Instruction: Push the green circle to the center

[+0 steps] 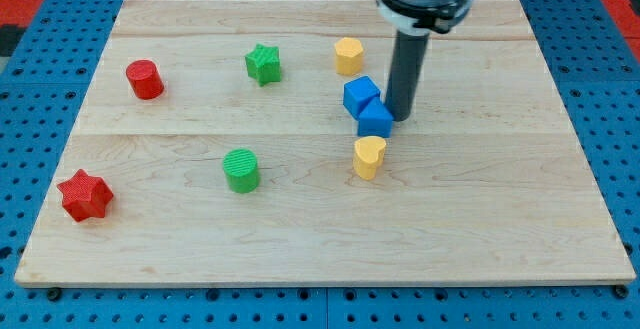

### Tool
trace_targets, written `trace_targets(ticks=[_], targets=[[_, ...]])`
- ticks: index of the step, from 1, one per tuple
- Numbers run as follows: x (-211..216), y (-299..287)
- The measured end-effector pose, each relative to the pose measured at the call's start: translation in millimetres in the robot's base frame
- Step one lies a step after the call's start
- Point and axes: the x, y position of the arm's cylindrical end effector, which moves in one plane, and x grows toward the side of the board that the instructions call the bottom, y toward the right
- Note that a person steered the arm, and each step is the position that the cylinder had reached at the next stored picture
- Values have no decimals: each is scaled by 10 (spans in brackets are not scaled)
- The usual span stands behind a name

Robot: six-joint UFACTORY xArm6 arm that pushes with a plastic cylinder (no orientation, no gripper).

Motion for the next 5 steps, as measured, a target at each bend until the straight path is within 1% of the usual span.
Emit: trace_targets(ticks=[1, 2, 3, 4, 5], targets=[[0, 14], [1, 619], [289, 912], [837, 746], [989, -37]])
